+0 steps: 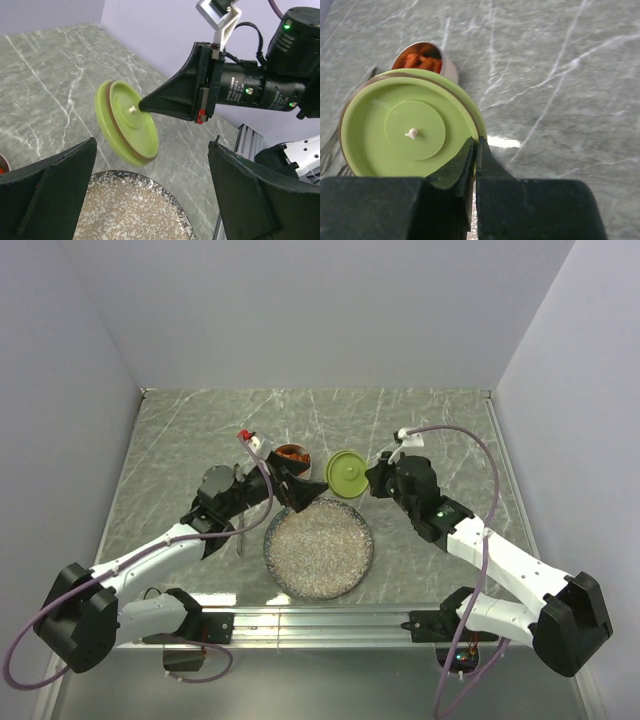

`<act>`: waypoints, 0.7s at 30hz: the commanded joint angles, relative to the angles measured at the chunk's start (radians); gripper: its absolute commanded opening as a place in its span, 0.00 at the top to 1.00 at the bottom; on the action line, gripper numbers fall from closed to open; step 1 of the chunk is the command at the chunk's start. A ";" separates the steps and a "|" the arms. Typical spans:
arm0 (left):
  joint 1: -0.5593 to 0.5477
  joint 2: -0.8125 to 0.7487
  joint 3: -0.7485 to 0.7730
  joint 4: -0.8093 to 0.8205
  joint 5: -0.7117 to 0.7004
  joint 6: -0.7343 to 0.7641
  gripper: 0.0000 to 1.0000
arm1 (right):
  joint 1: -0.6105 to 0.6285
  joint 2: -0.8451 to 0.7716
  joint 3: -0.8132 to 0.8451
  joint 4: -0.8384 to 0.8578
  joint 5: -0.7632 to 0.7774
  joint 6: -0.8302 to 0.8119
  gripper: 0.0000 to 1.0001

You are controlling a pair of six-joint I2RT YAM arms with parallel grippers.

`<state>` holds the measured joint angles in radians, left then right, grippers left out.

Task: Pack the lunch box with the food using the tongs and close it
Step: Pass the lid of the lunch box from the right arm to the left

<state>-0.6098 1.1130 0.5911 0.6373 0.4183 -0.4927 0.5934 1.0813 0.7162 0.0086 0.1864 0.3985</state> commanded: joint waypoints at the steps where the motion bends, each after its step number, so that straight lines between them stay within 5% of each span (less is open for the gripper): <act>1: -0.015 0.024 0.042 0.067 -0.004 -0.012 0.01 | 0.039 -0.037 -0.001 0.085 0.013 0.010 1.00; 15: -0.128 0.149 0.110 0.030 -0.110 0.043 0.05 | 0.097 -0.055 -0.015 0.151 -0.018 0.011 1.00; 17: -0.133 0.166 0.115 0.022 -0.118 0.049 0.19 | 0.102 -0.063 -0.018 0.156 -0.013 0.010 1.00; 18: -0.133 0.169 0.116 0.019 -0.118 0.054 0.50 | 0.109 -0.070 -0.020 0.156 -0.008 0.008 1.00; 20: -0.134 0.182 0.119 0.010 -0.127 0.063 0.87 | 0.111 -0.078 -0.021 0.156 0.002 0.007 1.00; 21: -0.136 0.185 0.119 0.006 -0.128 0.068 0.94 | 0.111 -0.083 -0.026 0.154 0.005 0.005 1.00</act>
<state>-0.7357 1.2873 0.6689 0.6361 0.3172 -0.4644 0.6922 1.0348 0.6968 0.1005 0.1818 0.3988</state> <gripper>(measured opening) 0.186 0.022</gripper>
